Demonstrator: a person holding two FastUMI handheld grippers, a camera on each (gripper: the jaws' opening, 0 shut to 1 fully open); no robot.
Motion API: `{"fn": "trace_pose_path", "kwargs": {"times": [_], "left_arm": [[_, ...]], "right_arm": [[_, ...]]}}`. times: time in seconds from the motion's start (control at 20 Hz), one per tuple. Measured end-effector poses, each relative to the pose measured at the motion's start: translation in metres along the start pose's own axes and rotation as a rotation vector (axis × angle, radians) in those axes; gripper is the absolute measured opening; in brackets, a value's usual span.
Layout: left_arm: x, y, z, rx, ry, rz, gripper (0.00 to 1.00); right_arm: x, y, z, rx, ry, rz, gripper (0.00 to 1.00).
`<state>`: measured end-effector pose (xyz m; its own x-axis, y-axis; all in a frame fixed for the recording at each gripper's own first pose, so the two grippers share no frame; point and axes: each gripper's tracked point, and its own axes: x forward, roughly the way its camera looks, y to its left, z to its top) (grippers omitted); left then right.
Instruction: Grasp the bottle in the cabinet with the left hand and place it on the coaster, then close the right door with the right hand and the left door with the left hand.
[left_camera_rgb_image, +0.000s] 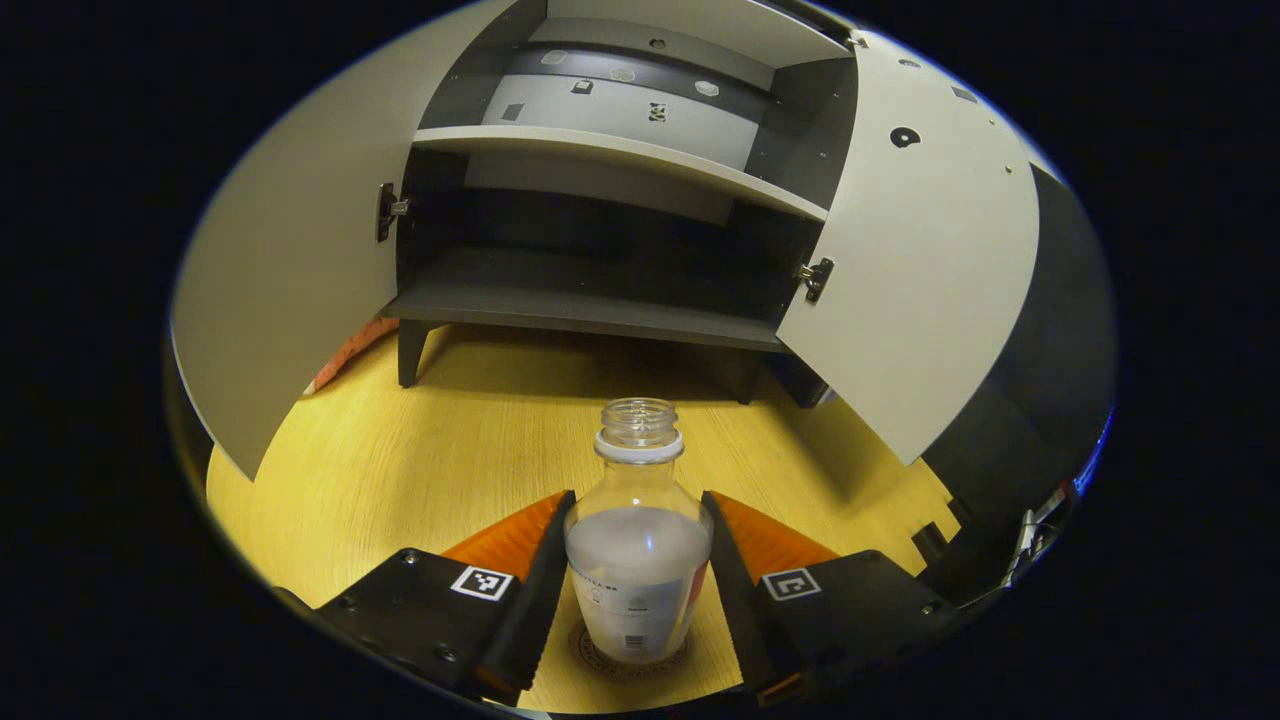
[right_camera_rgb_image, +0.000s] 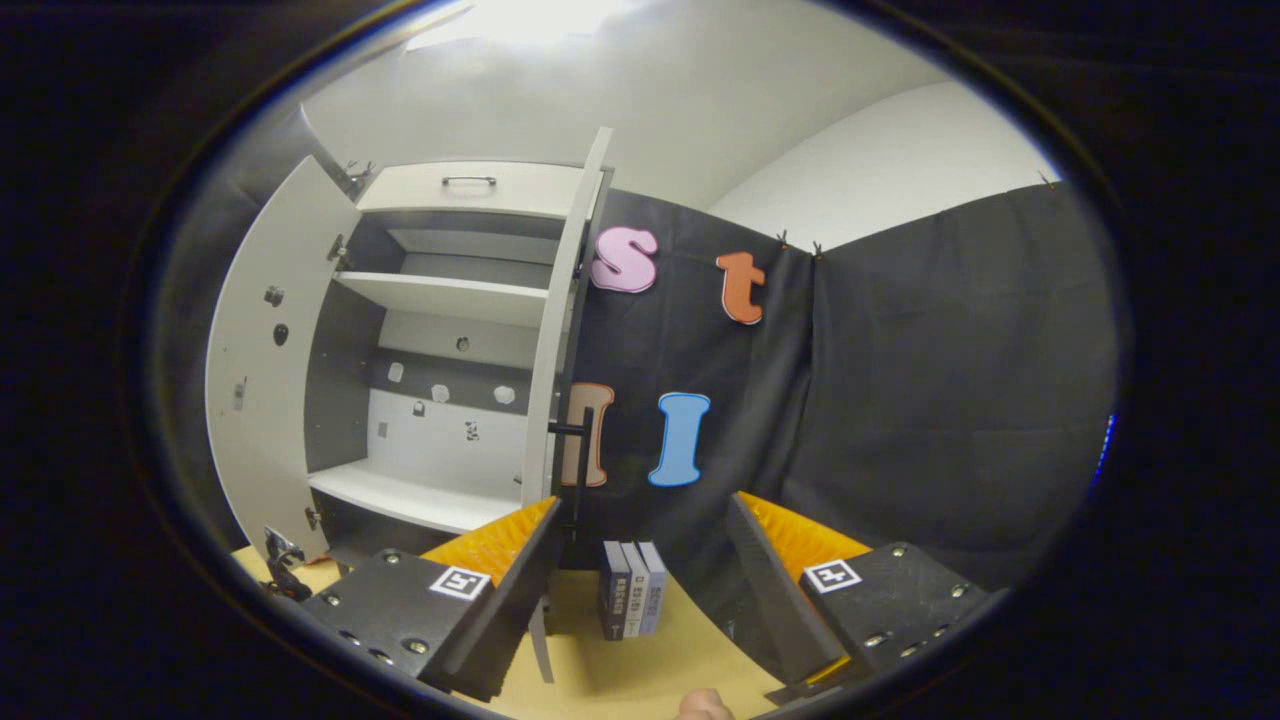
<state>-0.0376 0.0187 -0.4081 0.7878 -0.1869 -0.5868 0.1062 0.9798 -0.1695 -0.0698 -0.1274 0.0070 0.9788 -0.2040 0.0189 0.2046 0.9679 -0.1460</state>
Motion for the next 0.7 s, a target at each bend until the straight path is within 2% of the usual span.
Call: {"fn": "trace_pose_path", "kwargs": {"times": [0.4,0.5,0.7], "left_arm": [[-0.004,-0.005,-0.010,0.042,-0.026,0.022,0.76],[-0.008,-0.006,-0.012,0.045,-0.026,0.029,0.76],[-0.018,-0.011,-0.018,0.038,-0.023,0.024,0.78]], "right_arm": [[0.007,0.007,-0.003,-0.028,0.003,0.037,0.98],[0.008,0.010,-0.004,-0.025,0.003,0.053,0.94],[0.012,0.018,-0.005,-0.019,-0.001,0.082,0.94]]}}
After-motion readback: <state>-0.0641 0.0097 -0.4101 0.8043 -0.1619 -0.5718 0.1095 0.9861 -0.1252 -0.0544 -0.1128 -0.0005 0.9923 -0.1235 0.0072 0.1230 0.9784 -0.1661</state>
